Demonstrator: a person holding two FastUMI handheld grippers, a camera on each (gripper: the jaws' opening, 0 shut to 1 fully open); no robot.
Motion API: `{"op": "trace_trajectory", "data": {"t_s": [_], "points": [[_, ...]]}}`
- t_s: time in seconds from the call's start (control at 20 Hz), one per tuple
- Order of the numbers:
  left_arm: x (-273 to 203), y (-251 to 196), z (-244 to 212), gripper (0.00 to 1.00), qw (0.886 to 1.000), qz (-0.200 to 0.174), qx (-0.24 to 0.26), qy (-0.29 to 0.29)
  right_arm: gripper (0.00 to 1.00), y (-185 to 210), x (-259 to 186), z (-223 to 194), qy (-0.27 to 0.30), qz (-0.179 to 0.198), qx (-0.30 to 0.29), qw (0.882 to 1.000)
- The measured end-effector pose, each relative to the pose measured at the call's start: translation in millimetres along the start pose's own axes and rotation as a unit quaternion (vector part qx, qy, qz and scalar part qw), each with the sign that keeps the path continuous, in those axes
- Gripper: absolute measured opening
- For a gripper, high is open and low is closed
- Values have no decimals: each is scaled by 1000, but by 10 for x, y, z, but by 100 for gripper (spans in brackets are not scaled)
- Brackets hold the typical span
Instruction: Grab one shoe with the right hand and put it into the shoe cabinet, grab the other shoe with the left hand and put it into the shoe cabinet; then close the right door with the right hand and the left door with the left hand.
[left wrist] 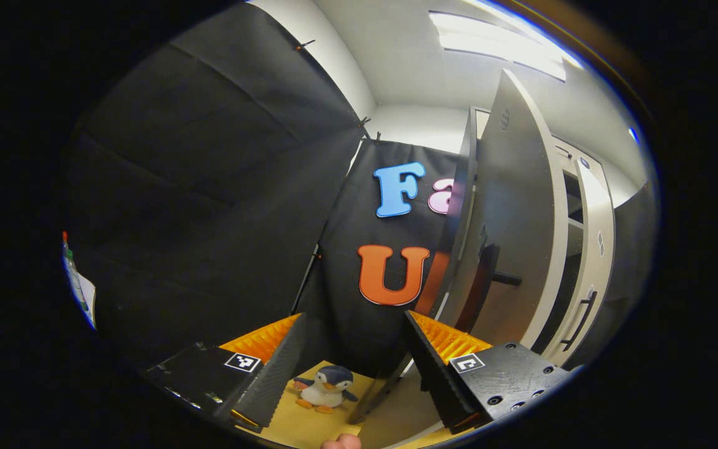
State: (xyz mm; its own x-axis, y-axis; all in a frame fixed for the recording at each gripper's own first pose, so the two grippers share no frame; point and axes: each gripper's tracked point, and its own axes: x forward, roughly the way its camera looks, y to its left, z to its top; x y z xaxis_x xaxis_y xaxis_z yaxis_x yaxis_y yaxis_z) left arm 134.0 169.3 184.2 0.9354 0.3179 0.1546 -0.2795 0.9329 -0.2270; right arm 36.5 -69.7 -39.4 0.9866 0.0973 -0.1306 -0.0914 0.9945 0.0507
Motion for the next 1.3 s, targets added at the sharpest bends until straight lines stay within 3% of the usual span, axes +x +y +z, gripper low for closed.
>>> {"op": "trace_trajectory", "data": {"t_s": [0.05,0.1,0.25,0.3,0.75,0.8,0.9,1.0,1.1,1.15,1.3], "points": [[-25,-81,-2,99,1000,-8,1,-3,98,-5,-4,14,-2,1,-4,1000],[-76,-168,-20,94,1000,-17,-2,-2,98,-8,-9,23,-4,2,-8,1000],[-165,-425,-105,94,999,-49,-13,8,98,-35,-35,21,-4,2,-9,1000],[-161,-504,-118,99,998,-57,-14,7,99,-51,-38,30,-5,1,-6,1000],[-146,-1284,-313,99,991,-130,-28,10,99,-379,-176,107,-19,-30,4,999],[-114,-1360,-322,94,991,-134,-27,6,99,-424,-203,112,-22,-36,6,999],[-65,-1404,-358,99,991,-131,-22,6,98,-525,-272,89,-23,-48,11,999],[-60,-1406,-388,95,991,-128,-28,10,99,-602,-311,49,-21,-59,16,998],[-83,-1363,-368,99,992,-124,-30,10,98,-656,-331,9,-19,-68,22,997],[-114,-1333,-345,95,992,-122,-28,9,99,-678,-340,-15,-17,-70,26,997],[-220,-1234,-330,99,993,-117,-21,18,99,-665,-307,-123,-2,-67,44,997]]}}
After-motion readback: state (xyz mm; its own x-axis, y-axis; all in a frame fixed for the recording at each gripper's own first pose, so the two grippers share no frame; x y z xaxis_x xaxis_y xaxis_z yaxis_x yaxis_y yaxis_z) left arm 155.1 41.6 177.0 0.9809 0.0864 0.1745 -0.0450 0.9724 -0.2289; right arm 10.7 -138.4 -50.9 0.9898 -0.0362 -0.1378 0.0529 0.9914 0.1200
